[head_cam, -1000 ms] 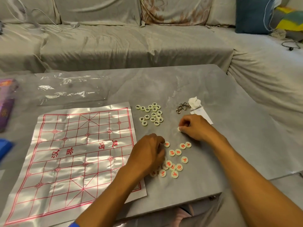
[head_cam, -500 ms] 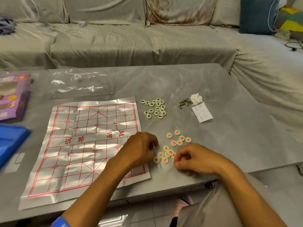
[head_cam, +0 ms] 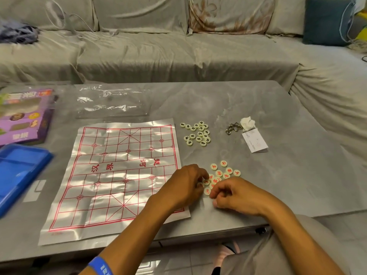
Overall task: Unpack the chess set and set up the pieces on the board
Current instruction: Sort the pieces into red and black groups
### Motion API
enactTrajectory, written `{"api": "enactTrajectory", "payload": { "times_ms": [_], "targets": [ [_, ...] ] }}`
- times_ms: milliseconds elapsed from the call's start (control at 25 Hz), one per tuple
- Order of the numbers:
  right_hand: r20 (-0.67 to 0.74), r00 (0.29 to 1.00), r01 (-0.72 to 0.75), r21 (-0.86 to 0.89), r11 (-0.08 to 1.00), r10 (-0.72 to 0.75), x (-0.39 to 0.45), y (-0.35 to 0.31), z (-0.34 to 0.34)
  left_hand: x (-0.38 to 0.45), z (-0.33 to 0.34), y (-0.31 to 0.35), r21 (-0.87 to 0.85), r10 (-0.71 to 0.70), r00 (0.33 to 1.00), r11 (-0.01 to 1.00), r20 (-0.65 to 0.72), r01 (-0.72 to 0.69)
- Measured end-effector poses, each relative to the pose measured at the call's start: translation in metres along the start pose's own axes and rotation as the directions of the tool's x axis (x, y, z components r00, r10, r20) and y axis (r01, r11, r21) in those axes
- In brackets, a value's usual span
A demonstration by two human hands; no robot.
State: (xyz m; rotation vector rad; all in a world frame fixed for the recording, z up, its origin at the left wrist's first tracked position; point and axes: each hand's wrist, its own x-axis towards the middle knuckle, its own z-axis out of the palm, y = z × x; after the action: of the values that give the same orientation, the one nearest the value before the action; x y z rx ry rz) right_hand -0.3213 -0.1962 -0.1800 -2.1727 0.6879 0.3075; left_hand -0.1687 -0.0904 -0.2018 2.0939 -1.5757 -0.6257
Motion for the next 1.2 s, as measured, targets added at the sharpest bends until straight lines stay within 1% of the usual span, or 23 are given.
{"api": "enactTrajectory", "payload": {
  "times_ms": [80, 120, 160, 240, 280, 320, 400, 440, 480, 520, 600, 640, 720, 760, 800, 840, 880, 960, 1120, 1160, 1200],
  "targets": [
    [-0.114, 0.993, -0.006, -0.018, 1.000, 0.004, 0.003, 0.001, -0.002, 0.003, 0.001, -0.002, -0.020, -0.017, 0.999, 1.000, -0.042, 0.016],
    [-0.117, 0.993, 0.002, -0.009, 1.000, -0.003, 0.003, 0.002, -0.002, 0.003, 0.000, -0.005, -0.033, -0.026, 0.999, 0.999, -0.046, 0.025],
    [-0.075, 0.997, 0.019, 0.002, 1.000, -0.019, 0.002, 0.001, -0.001, 0.004, -0.001, -0.007, -0.040, -0.030, 0.998, 0.999, -0.047, 0.028],
    [0.055, 0.998, 0.039, 0.001, 0.999, -0.039, -0.001, -0.003, 0.005, 0.004, -0.003, -0.012, -0.034, -0.027, 0.998, 0.999, -0.056, 0.025],
    [0.063, 0.997, 0.037, -0.014, 0.999, -0.036, 0.001, -0.004, 0.008, 0.004, -0.004, -0.014, -0.033, -0.030, 0.998, 0.999, -0.063, 0.028],
    [0.012, 1.000, 0.029, -0.030, 0.999, -0.029, 0.004, -0.004, 0.009, 0.004, -0.004, -0.015, -0.039, -0.036, 0.997, 0.999, -0.067, 0.034],
    [-0.143, 0.990, -0.004, -0.063, 0.998, -0.005, 0.010, -0.001, 0.005, 0.005, -0.003, -0.014, -0.054, -0.045, 0.996, 0.998, -0.073, 0.041],
    [-0.185, 0.983, -0.010, -0.060, 0.998, -0.001, 0.011, 0.000, 0.004, 0.005, -0.003, -0.013, -0.057, -0.044, 0.996, 0.998, -0.077, 0.040],
    [-0.194, 0.981, -0.001, -0.039, 0.999, -0.006, 0.012, 0.001, 0.003, 0.004, -0.003, -0.010, -0.059, -0.042, 0.995, 0.998, -0.089, 0.036],
    [-0.175, 0.985, 0.014, -0.012, 1.000, -0.016, 0.011, 0.003, 0.004, 0.002, -0.004, -0.008, -0.060, -0.041, 0.994, 0.998, -0.102, 0.035],
    [-0.129, 0.991, 0.012, -0.035, 0.999, -0.016, 0.010, 0.005, 0.009, -0.012, -0.007, -0.009, -0.057, -0.048, 0.990, 0.998, -0.133, 0.041],
    [-0.153, 0.988, -0.004, -0.084, 0.996, -0.008, 0.010, 0.006, 0.009, -0.023, -0.008, -0.015, -0.042, -0.060, 0.986, 0.998, -0.154, 0.054],
    [-0.275, 0.961, -0.036, -0.181, 0.983, -0.015, 0.010, 0.004, 0.008, -0.050, -0.012, -0.039, 0.022, -0.125, 0.958, 0.991, -0.257, 0.135],
    [-0.329, 0.944, -0.037, -0.193, 0.980, -0.029, 0.010, 0.001, 0.010, -0.065, -0.015, -0.055, 0.062, -0.166, 0.930, 0.979, -0.327, 0.196],
    [-0.361, 0.932, -0.026, -0.181, 0.983, -0.042, 0.011, -0.005, 0.015, -0.079, -0.018, -0.070, 0.110, -0.201, 0.909, 0.960, -0.366, 0.257],
    [-0.363, 0.931, -0.016, -0.155, 0.988, -0.042, 0.011, -0.013, 0.024, -0.089, -0.017, -0.083, 0.162, -0.225, 0.909, 0.941, -0.352, 0.296],
    [-0.339, 0.940, -0.007, -0.123, 0.992, -0.035, 0.011, -0.021, 0.036, -0.097, -0.015, -0.090, 0.216, -0.236, 0.923, 0.927, -0.306, 0.308],
    [-0.303, 0.953, 0.010, -0.074, 0.997, -0.032, 0.015, -0.038, 0.064, -0.106, -0.004, -0.098, 0.298, -0.226, 0.943, 0.908, -0.244, 0.295],
    [-0.440, 0.898, 0.020, 0.089, 0.996, 0.021, 0.028, -0.051, 0.091, -0.106, 0.002, -0.100, 0.340, -0.192, 0.939, 0.895, -0.286, 0.287],
    [-0.477, 0.879, 0.022, 0.058, 0.998, 0.008, 0.029, -0.052, 0.095, -0.105, 0.004, -0.102, 0.358, -0.194, 0.941, 0.888, -0.278, 0.289],
    [-0.524, 0.851, 0.030, -0.032, 0.999, -0.042, 0.030, -0.052, 0.098, -0.104, 0.004, -0.103, 0.369, -0.192, 0.941, 0.883, -0.280, 0.291]
  ]
}}
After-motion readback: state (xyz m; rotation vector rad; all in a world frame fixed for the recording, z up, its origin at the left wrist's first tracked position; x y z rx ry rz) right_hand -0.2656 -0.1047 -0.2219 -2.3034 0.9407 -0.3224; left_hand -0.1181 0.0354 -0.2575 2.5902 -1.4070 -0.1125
